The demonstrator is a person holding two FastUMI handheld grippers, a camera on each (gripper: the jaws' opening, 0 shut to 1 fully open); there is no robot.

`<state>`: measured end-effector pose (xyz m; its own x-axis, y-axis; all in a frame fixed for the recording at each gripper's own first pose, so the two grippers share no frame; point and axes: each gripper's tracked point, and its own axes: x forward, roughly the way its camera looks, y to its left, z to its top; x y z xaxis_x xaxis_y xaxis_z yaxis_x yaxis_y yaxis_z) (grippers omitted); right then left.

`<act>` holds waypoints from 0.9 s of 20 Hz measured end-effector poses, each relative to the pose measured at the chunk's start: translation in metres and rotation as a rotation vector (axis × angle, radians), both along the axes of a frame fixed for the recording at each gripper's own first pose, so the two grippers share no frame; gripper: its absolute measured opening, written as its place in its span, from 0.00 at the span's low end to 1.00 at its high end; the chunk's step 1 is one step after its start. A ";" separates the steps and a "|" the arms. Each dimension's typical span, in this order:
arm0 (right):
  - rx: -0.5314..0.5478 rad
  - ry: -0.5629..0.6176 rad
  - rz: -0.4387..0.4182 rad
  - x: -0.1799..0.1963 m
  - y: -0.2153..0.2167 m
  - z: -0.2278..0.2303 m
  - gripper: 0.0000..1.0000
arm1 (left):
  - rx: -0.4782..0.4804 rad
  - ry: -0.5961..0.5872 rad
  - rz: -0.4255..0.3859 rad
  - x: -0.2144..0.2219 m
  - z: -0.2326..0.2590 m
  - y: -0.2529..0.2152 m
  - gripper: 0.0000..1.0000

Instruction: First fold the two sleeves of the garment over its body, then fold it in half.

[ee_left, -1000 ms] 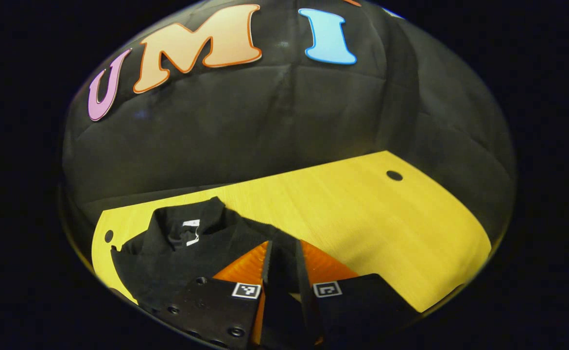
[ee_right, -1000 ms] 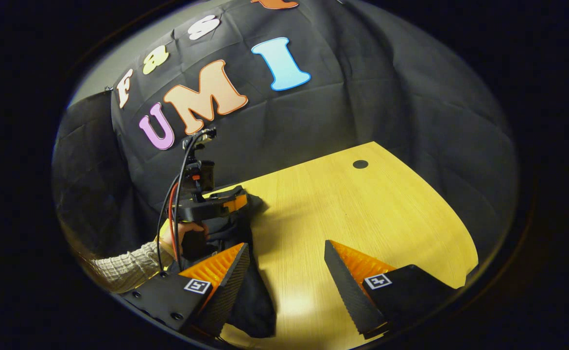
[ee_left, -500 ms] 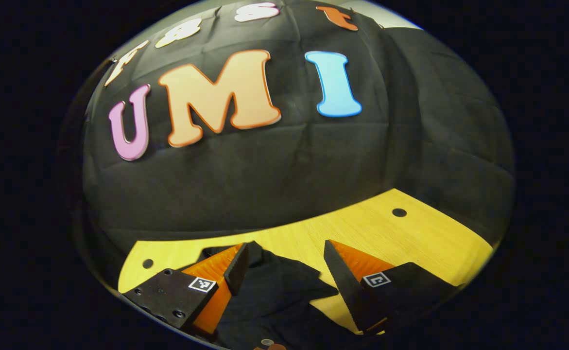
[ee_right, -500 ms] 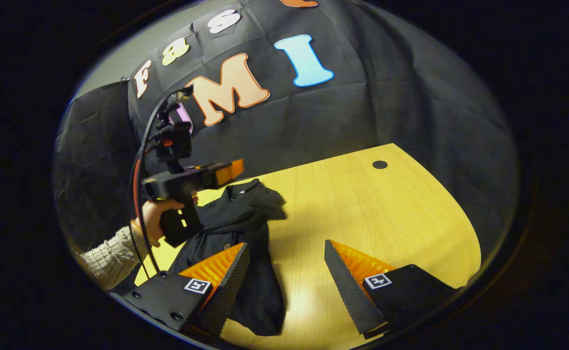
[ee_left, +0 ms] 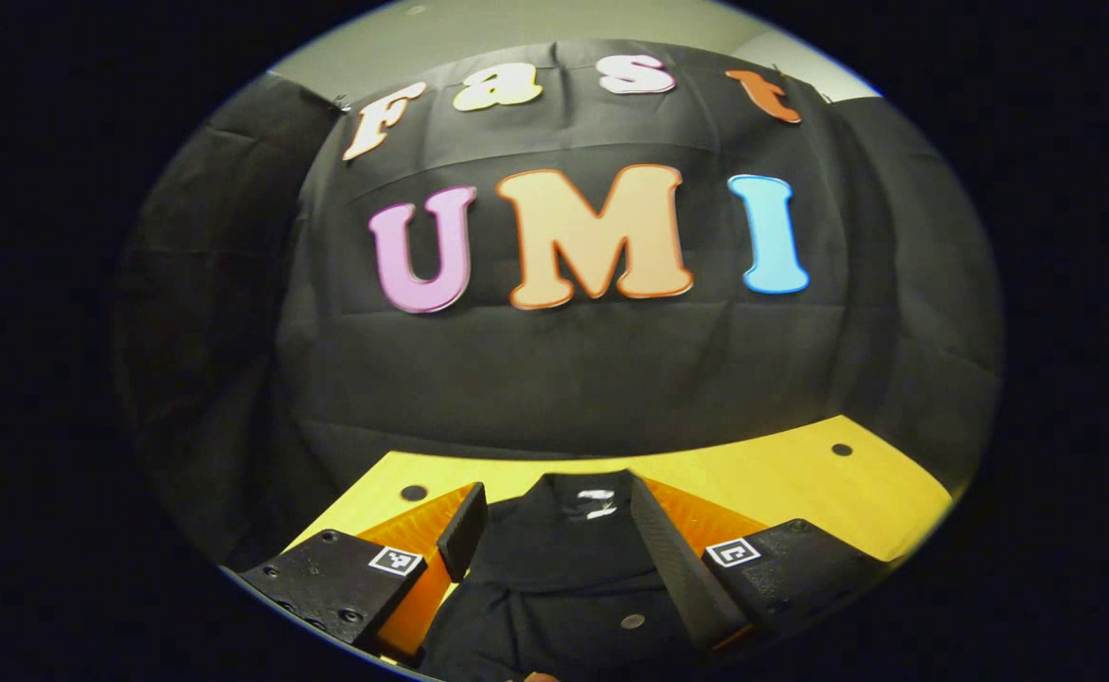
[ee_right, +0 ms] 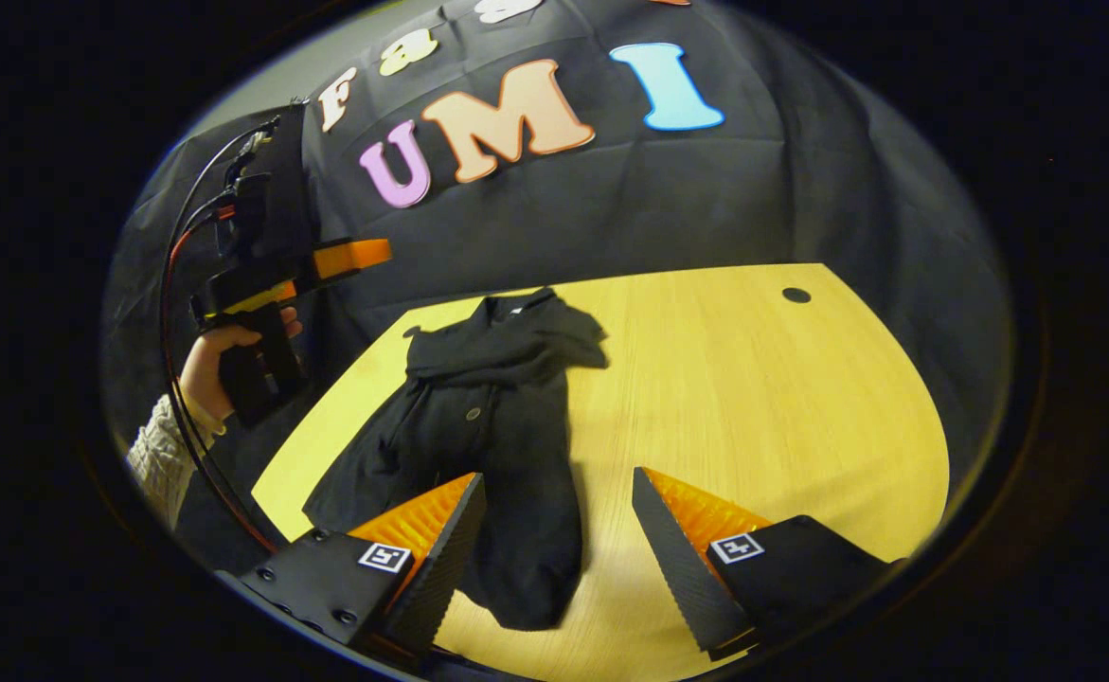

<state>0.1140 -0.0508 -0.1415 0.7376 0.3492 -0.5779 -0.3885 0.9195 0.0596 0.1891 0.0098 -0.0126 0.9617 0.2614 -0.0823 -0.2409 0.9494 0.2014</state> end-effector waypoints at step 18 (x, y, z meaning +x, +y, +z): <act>-0.071 0.250 0.113 -0.035 0.015 -0.106 0.99 | -0.205 0.450 0.301 -0.215 -0.206 0.064 1.00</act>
